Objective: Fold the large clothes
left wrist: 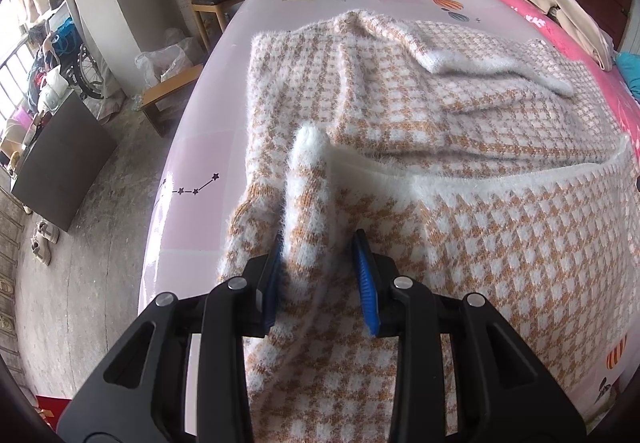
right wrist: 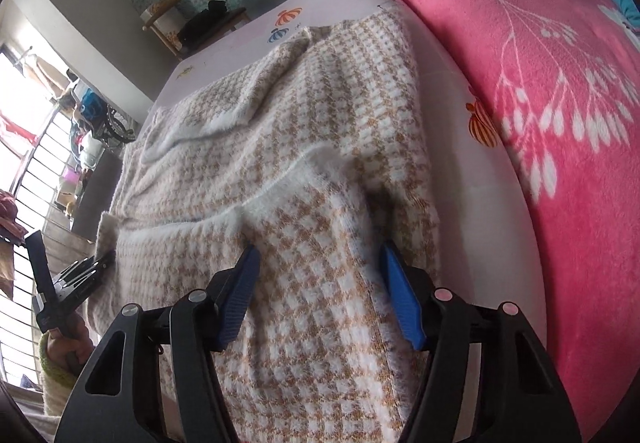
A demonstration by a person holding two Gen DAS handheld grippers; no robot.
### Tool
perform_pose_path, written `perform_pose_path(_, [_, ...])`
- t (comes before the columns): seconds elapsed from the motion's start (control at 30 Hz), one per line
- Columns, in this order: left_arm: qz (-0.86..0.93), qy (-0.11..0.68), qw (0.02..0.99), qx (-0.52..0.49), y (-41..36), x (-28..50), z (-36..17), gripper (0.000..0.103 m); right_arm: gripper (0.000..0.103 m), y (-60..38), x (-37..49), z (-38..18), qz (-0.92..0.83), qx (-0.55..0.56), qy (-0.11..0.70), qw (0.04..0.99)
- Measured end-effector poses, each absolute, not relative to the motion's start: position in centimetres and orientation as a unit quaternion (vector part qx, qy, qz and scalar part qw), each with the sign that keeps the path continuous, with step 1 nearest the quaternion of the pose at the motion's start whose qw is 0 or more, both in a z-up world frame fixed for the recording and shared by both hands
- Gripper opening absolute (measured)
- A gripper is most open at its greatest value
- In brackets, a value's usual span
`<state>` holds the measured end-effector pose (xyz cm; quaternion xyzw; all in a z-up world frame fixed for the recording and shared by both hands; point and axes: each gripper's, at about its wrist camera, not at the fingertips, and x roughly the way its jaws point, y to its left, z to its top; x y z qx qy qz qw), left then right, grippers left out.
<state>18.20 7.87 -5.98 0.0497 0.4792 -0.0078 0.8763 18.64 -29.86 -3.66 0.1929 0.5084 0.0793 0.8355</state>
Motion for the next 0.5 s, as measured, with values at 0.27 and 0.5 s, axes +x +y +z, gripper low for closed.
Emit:
perform_pose_path(0.27, [-0.003,0.481,0.875,0.053,7.8,18.2,-6.1,0.031,0.041,-30.6,19.2,-4.6,0.076,0.213,0.518,0.825])
perform_pose_path(0.5, [-0.002,0.481,0.875,0.052,7.7,18.2,-6.0,0.031,0.037,-30.3,20.4,-4.8,0.071,0.21,0.52,0.825])
